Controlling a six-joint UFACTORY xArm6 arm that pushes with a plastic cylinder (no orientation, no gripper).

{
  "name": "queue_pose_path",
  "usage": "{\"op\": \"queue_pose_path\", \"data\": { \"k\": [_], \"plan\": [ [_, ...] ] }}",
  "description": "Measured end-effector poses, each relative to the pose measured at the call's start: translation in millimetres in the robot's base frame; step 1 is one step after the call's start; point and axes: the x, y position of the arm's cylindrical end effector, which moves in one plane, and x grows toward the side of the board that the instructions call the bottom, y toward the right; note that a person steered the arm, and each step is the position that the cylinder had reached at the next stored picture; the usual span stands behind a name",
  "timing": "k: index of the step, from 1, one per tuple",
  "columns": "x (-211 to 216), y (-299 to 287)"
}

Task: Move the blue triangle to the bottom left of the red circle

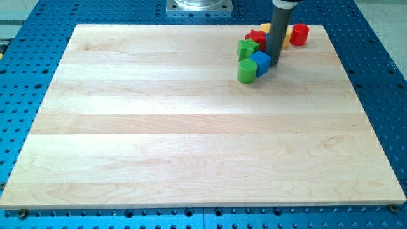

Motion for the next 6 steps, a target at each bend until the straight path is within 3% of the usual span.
{"op": "queue_pose_path", "data": {
  "k": [1, 2, 3, 4, 5, 6],
  "plan": [
    [-21, 28],
    [-64, 28],
    [-77, 8],
    [-53, -42],
    [-18, -57],
    [-16, -46]
  ]
}}
